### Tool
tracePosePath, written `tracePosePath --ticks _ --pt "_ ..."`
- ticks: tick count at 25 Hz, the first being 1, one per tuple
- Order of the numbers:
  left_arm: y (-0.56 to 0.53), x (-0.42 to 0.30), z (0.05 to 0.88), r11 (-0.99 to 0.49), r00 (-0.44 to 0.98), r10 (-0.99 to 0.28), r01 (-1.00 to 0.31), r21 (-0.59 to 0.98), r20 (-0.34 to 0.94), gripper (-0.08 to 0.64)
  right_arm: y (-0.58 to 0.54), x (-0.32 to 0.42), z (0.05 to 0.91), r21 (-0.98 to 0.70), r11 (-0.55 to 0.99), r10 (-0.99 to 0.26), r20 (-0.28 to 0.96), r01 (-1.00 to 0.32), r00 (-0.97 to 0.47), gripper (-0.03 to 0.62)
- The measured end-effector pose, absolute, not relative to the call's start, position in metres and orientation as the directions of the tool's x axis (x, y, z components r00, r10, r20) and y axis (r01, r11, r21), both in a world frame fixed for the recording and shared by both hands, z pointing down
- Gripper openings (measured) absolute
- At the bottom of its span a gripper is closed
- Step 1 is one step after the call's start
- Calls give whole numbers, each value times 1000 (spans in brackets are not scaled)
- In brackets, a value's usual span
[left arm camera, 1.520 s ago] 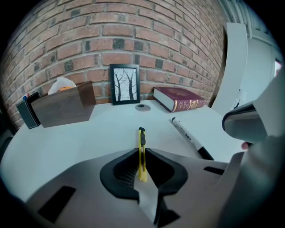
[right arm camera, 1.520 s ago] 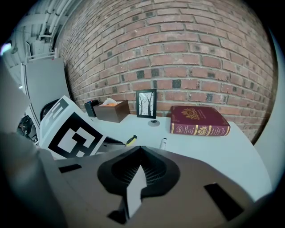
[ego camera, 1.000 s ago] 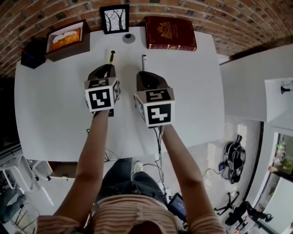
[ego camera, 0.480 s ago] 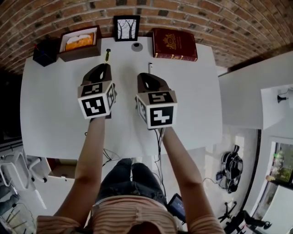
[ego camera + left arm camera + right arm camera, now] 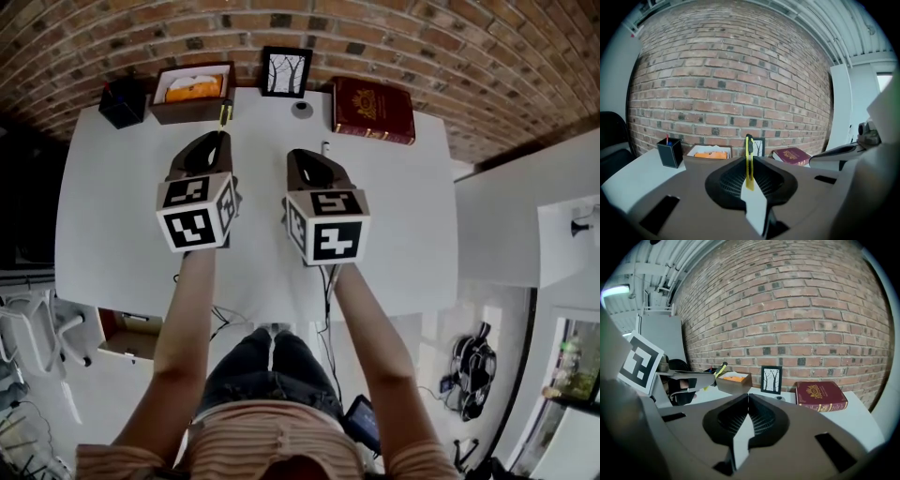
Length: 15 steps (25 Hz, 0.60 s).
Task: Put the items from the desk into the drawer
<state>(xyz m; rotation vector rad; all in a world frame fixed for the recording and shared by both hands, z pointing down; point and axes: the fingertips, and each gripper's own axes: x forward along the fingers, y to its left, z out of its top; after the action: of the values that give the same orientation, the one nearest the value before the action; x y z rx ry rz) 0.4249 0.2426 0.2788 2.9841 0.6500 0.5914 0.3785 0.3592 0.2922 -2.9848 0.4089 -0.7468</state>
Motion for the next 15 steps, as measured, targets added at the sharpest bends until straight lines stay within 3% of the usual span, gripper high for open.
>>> tracePosePath --ticks 15 --pt "158 365 228 -973 932 230 218 73 279 51 283 352 260 -96 -890 -445 387 -445 808 17"
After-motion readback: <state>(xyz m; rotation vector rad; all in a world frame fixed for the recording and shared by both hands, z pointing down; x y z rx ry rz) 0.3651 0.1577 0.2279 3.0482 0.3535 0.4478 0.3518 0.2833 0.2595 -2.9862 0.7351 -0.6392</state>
